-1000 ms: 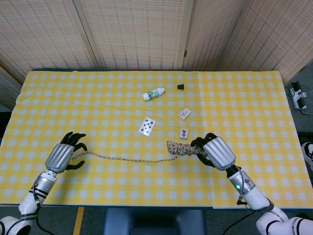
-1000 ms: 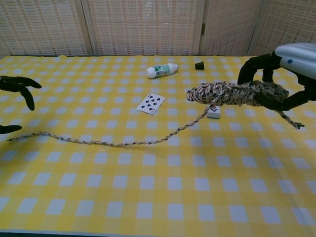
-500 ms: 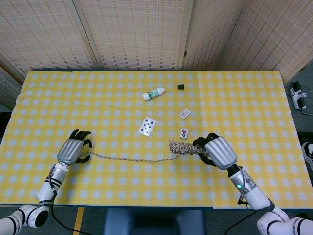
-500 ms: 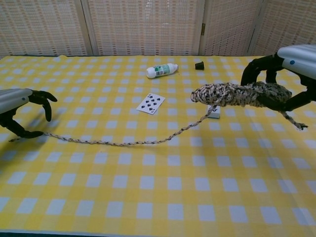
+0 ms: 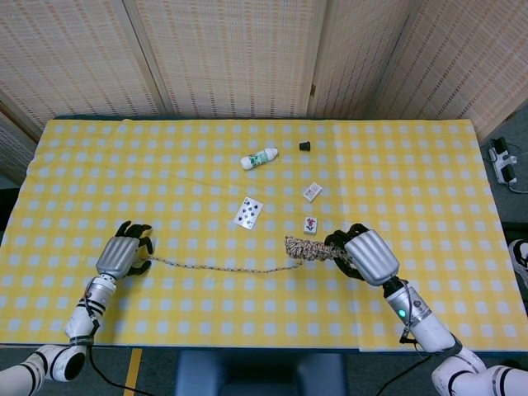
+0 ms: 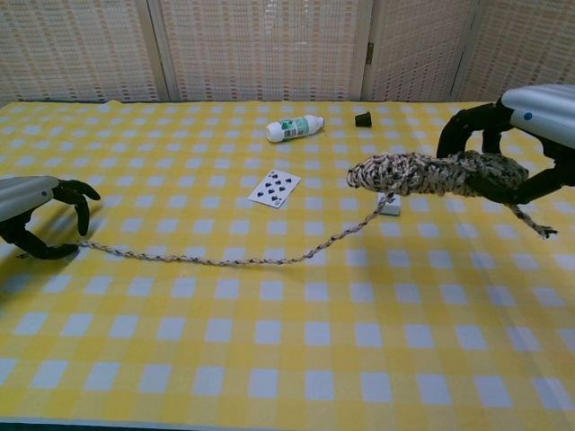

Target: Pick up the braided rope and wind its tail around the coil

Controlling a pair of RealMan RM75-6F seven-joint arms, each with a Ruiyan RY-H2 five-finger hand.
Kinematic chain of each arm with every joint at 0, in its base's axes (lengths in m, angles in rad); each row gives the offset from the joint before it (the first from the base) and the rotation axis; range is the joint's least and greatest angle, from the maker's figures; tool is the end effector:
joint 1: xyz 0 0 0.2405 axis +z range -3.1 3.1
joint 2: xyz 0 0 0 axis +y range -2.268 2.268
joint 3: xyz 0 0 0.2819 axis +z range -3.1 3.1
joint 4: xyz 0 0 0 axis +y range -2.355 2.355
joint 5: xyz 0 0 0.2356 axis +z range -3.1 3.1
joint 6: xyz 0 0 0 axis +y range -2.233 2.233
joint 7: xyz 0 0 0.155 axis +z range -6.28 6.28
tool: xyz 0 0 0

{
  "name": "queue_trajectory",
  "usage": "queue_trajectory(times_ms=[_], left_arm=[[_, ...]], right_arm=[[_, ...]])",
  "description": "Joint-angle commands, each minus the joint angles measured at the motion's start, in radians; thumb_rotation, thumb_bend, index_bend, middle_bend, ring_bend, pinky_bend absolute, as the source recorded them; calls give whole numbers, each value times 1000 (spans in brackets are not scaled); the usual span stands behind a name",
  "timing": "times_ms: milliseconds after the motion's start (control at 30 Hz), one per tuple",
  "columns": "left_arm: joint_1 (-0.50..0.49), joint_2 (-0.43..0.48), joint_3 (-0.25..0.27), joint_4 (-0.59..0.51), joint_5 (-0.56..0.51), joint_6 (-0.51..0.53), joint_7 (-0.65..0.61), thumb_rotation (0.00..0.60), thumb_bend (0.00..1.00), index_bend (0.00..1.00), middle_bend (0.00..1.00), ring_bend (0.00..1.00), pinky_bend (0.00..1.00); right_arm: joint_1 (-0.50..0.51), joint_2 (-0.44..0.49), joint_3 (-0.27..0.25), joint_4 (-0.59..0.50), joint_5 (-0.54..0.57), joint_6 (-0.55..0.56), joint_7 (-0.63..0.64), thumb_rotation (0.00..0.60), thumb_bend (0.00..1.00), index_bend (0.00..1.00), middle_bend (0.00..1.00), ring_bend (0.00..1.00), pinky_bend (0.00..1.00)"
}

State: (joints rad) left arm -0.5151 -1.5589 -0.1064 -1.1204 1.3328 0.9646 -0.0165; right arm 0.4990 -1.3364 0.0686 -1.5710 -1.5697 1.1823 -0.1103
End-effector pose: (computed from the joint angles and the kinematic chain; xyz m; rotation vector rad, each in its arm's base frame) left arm -0.3191 0.3560 -0.0179 -1.7038 -1.0404 -0.7867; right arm -0.2206 -0.3062 0.0300 1.8828 -0.7884 1.0861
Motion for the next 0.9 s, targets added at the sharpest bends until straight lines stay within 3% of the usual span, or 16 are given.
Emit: queue_trajectory(times_ms=[33,600,900], left_arm=[[-3,-8,2,11,-2,-4,-4,600,385,542,193,151,0],[-15,-22,8,34,-18,-27,-10,600,438,579,195,153,0],[-12,-29,9,43,4,10,-33,600,463,625,218,171,0]], right_arm=[[0,-1,0,1,2,-1,-1,600,687,586,538,579,355],[0,-11,-1,15,14,-1,6,600,686,586,538,576,355],[-4,-15,-4,24,11,7,22,600,686,586,538,577,354]])
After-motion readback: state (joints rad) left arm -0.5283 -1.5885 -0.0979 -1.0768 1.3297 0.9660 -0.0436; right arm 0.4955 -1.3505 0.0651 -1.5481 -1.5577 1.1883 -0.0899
